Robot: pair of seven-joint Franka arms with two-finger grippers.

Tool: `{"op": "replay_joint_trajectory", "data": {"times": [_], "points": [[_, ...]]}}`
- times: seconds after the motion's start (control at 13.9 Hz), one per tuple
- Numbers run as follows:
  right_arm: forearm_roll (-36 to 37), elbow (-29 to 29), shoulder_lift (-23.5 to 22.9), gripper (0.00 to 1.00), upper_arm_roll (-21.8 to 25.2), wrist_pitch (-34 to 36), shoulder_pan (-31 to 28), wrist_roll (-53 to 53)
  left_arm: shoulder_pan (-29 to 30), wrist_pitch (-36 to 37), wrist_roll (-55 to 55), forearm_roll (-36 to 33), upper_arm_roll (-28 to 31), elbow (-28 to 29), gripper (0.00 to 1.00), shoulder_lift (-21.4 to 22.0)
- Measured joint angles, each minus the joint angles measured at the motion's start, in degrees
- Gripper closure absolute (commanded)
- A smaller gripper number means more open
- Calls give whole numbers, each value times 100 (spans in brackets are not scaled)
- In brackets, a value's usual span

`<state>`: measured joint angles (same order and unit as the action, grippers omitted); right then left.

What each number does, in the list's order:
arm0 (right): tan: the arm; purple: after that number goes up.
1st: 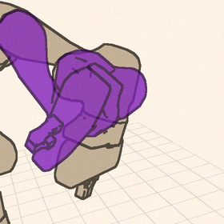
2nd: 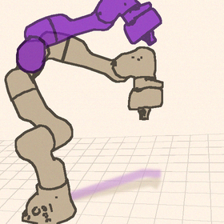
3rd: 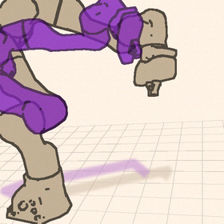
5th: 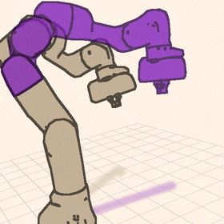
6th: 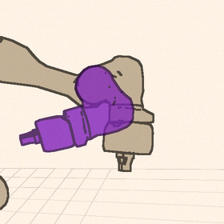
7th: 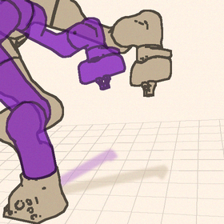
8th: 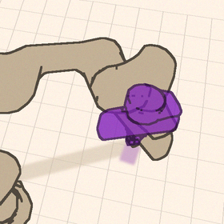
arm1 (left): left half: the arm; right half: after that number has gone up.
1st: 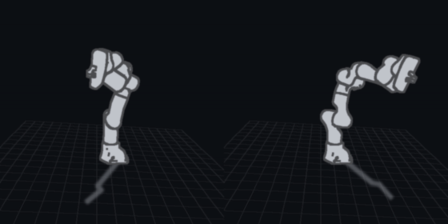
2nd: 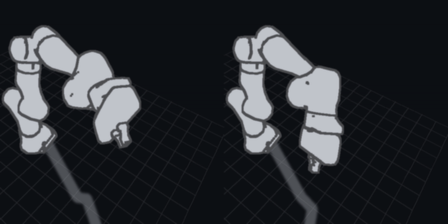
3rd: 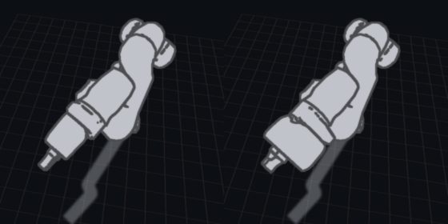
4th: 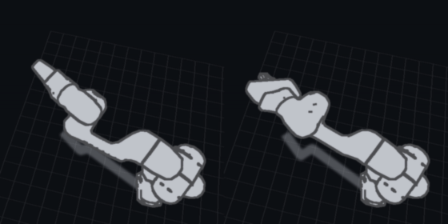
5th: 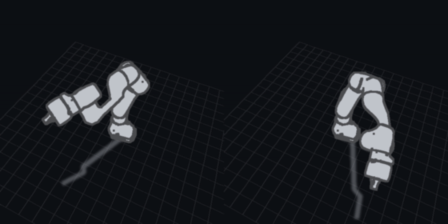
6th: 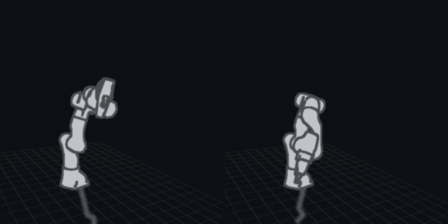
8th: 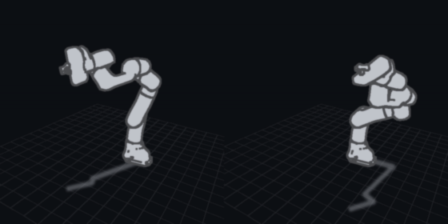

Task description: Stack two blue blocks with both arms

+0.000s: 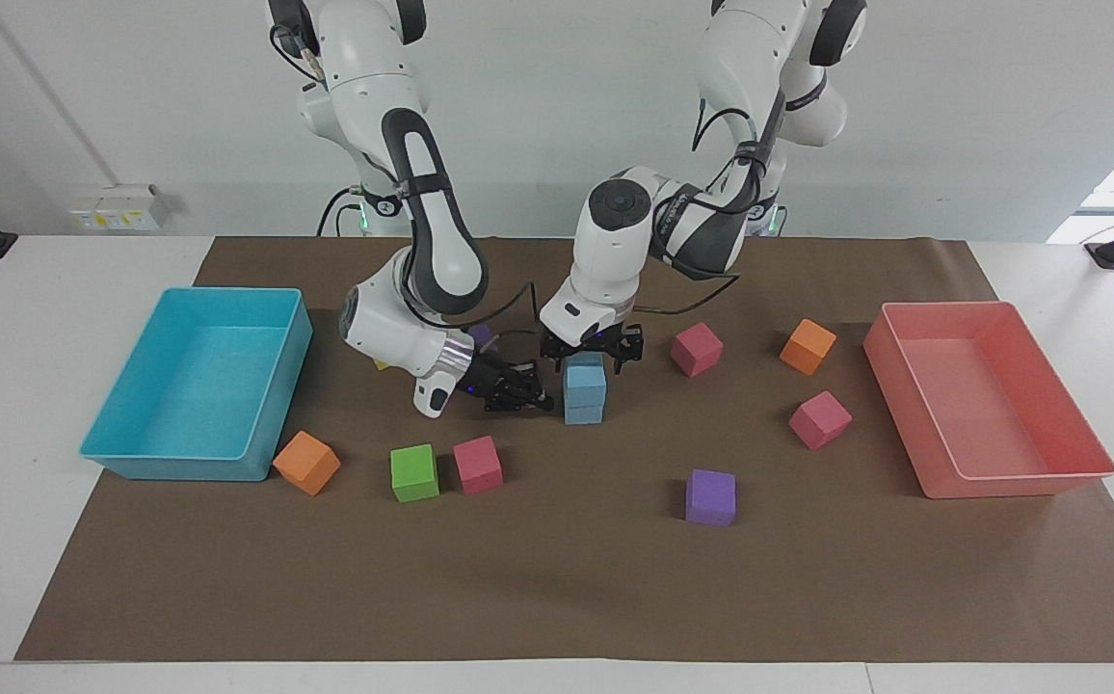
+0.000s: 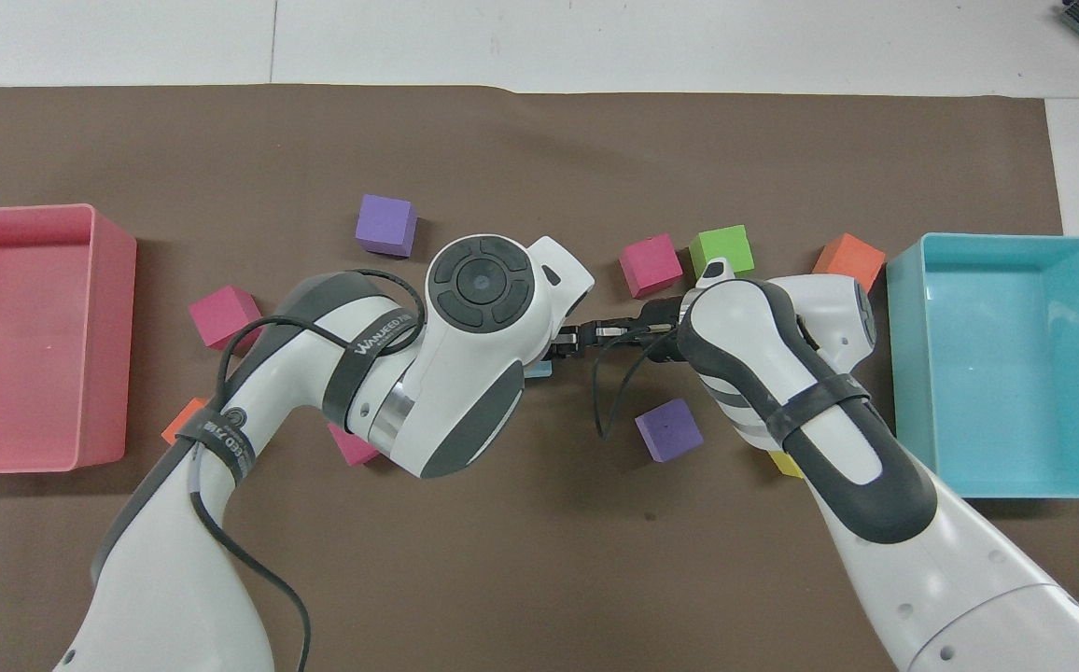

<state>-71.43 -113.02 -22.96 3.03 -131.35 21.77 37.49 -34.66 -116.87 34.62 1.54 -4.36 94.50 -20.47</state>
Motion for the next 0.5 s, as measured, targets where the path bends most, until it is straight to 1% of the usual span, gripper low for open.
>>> {"op": "replay_joint_trajectory", "data": {"times": [0.22,0.29,0.36,0.43,0.5], "points": [[1,3,36,100,19,-7,-49,0,154,526,-64,0,21,48,0,409],[33,3,76,96,43,-11,-49,-1,251,581,-174,0,23,129,0,547],[170,4,125,83,70,-21,-51,-23,360,604,-320,0,29,253,0,689],[471,9,191,48,96,-41,-55,-125,501,607,-504,0,34,430,0,862],[922,23,276,0,122,-51,-62,-336,691,608,-753,-1,38,633,0,1080]]}}
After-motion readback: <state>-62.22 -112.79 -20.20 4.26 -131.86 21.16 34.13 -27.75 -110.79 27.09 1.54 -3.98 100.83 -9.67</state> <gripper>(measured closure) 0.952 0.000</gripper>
